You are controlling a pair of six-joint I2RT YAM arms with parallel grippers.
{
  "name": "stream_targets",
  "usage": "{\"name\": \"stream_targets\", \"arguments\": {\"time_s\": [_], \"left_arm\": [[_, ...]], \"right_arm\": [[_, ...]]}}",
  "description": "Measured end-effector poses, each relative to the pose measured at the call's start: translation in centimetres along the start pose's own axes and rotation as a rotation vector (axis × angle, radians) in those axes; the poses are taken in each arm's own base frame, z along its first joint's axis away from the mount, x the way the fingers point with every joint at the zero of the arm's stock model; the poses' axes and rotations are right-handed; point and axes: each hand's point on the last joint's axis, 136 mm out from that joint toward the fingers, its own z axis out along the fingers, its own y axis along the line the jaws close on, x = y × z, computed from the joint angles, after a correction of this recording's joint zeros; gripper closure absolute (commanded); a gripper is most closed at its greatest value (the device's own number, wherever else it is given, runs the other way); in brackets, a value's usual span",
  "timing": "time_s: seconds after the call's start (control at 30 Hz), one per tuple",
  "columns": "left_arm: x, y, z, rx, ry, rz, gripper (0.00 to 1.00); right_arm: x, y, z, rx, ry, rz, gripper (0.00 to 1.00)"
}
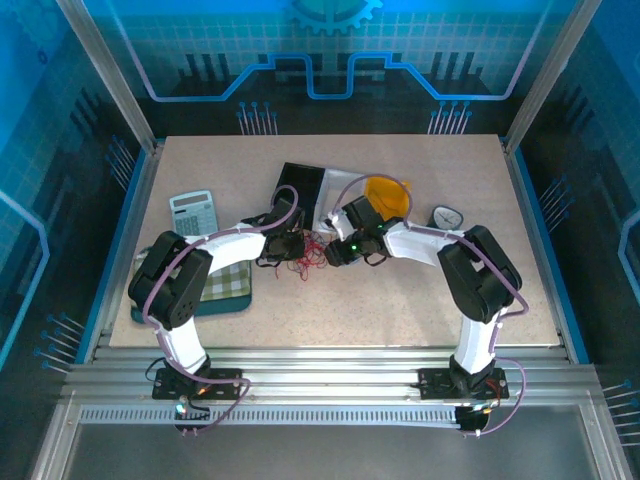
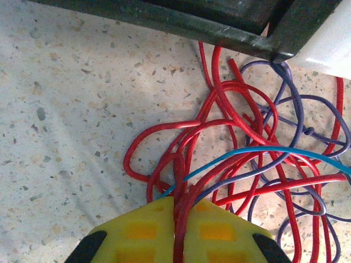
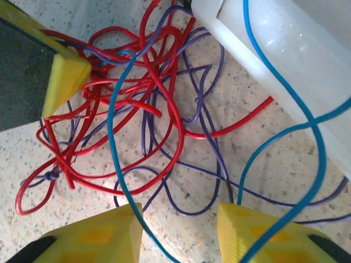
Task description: Untangle the cables
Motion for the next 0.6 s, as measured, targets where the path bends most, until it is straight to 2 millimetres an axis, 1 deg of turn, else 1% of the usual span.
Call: {"name": "stream_targets", "arguments": {"time_s": [0.07, 0.1, 0.13, 0.2, 0.27, 0.3, 0.37, 0.43, 0.53, 0.6], "left_arm": [[0.0, 0.0, 0.0, 0.001, -0.001, 0.000, 1.00], [0.0, 0.0, 0.0, 0.002, -0.003, 0.000, 1.00], [0.0, 0.0, 0.0, 0.002, -0.003, 0.000, 1.00], [0.0, 0.0, 0.0, 0.002, -0.003, 0.000, 1.00], [0.0, 0.0, 0.0, 0.002, -0.003, 0.000, 1.00], [0.0, 0.0, 0.0, 0.001, -0.002, 0.000, 1.00], [0.0, 0.0, 0.0, 0.001, -0.003, -0.001, 0.93], [0.0, 0.0, 0.0, 0.001, -0.003, -0.002, 0.87], [0.3, 0.3, 0.2, 0.008, 0.007, -0.013, 0.74], [0.6, -0.1, 0.3, 0.036, 0.020, -0.014, 0.65]], "right_arm": [[-0.1, 0.1, 0.3, 0.002, 0.004, -0.009, 0.57], [-0.2, 0.1, 0.5, 0.004, 0.007, -0.014, 0.60], [-0.2, 0.1, 0.6, 0.007, 0.008, -0.019, 0.66], [-0.2, 0.0, 0.7, 0.020, 0.010, -0.031, 0.86], [-0.2, -0.2, 0.7, 0.031, 0.011, -0.029, 0.99], [-0.3, -0.3, 0.7, 0.039, 0.009, -0.029, 1.00], [-0.3, -0.5, 0.4, 0.052, 0.001, -0.021, 1.00], [-0.4, -0.8, -0.3, 0.068, -0.016, -0.017, 1.00], [-1.0, -1.4, -2.6, 0.098, -0.076, 0.003, 1.00], [-1.8, -2.0, -4.6, 0.115, -0.139, 0.030, 1.00]]}}
